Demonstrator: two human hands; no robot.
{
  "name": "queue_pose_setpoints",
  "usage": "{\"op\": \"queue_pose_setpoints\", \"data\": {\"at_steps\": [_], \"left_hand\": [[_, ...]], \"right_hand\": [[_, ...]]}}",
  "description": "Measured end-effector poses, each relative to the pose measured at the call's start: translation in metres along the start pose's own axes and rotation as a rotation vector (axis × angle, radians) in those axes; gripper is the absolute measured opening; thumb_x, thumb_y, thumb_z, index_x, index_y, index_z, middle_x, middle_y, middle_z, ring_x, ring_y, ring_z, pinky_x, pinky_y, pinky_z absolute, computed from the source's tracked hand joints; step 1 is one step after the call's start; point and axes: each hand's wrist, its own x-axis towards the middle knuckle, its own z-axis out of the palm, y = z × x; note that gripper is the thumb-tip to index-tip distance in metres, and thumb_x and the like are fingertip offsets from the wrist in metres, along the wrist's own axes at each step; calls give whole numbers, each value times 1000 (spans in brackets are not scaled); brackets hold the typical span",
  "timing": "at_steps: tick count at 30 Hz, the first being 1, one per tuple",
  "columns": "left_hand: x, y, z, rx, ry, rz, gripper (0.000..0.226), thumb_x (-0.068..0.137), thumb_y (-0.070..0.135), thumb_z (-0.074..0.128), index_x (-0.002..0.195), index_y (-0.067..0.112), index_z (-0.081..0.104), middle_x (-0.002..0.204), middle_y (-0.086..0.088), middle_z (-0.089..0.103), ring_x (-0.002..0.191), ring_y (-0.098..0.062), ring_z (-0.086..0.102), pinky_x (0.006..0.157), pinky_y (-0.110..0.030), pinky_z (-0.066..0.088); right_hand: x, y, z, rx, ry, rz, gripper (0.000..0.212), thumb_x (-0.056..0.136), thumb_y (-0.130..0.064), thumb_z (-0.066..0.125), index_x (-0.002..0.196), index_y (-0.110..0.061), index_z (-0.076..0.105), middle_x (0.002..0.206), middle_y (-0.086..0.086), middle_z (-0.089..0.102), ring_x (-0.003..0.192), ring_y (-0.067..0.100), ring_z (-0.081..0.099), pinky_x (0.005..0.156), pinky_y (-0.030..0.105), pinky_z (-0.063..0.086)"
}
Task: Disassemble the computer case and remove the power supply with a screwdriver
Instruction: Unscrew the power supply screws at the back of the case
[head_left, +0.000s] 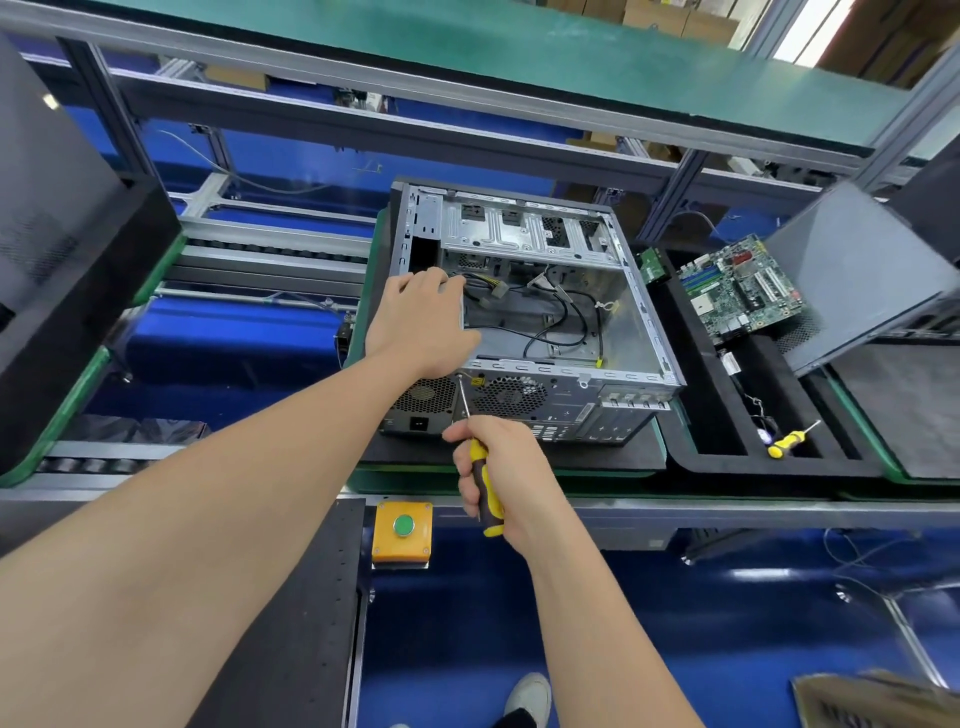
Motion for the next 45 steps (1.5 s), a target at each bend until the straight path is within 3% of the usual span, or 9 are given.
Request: {"op": "queue_pose_setpoints", "data": {"at_steps": [11, 17, 22, 25, 31, 34, 38, 42, 45], "left_hand": [[-1, -1, 1, -11, 0, -8, 73, 88, 58, 49, 151, 24, 38, 144, 0, 47, 135, -26, 38, 116, -40, 24], [-1, 0, 1, -3, 14, 1, 72, 87, 58, 49, 150, 23, 40, 141, 1, 49, 133, -24, 41, 115, -40, 25], [0, 0, 3, -12, 24, -2, 73, 87, 58, 50, 150, 24, 39, 142, 0, 49, 134, -25, 40, 115, -40, 26], [1, 0, 3, -11, 31, 6, 73, 88, 58, 49, 151, 24, 39, 143, 0, 48, 135, -25, 40, 116, -40, 26], [-6, 1, -4, -164, 65, -19, 61, 91, 51, 48, 146, 26, 47, 143, 4, 50, 130, -26, 45, 111, -39, 33], [-23, -1, -14, -476, 285, -83, 31, 90, 36, 50, 117, 31, 65, 115, 10, 58, 100, -17, 57, 84, -35, 49], [-67, 3, -14, -629, 536, -370, 18, 86, 36, 44, 88, 33, 61, 80, 10, 56, 79, -11, 52, 60, -32, 40], [-116, 21, 0, -801, 505, -595, 15, 84, 45, 43, 83, 34, 54, 77, 20, 63, 72, -1, 57, 55, -26, 32], [-125, 27, 8, -1036, 227, -781, 22, 83, 43, 51, 80, 27, 66, 68, 10, 70, 67, -14, 66, 62, -37, 50]], "right_hand": [[-2, 15, 6, 907, -458, 213, 25, 109, -27, 49, 101, -12, 66, 56, -2, 38, 29, 7, 28, 28, 19, 19], [-1, 14, 11, 180, -71, -44, 24, 110, -28, 42, 104, -15, 60, 59, 4, 40, 38, 16, 26, 37, 21, 23], [-3, 18, 27, -918, 426, -391, 21, 112, -33, 34, 94, -24, 39, 70, 3, 51, 58, 25, 46, 52, 35, 32], [0, 25, 32, -1037, 565, -428, 19, 113, -36, 32, 97, -25, 38, 70, 1, 51, 56, 18, 46, 49, 36, 28], [2, 20, 27, -649, 421, -381, 35, 109, -36, 37, 84, -21, 57, 75, 1, 64, 60, 16, 57, 54, 34, 40], [4, 13, 21, -291, 261, -92, 41, 107, -36, 37, 91, -16, 70, 65, 5, 65, 44, 21, 49, 49, 32, 42], [0, 5, 3, 150, 9, 155, 44, 106, -33, 39, 99, -6, 72, 61, 5, 56, 40, 17, 40, 40, 25, 33], [-2, 0, -7, 385, -197, 199, 33, 105, -26, 41, 104, -5, 66, 68, 4, 52, 45, 14, 38, 37, 25, 31], [-6, -3, -8, 572, -310, 244, 24, 104, -19, 43, 103, -6, 63, 70, 2, 51, 47, 11, 40, 37, 22, 36]]}}
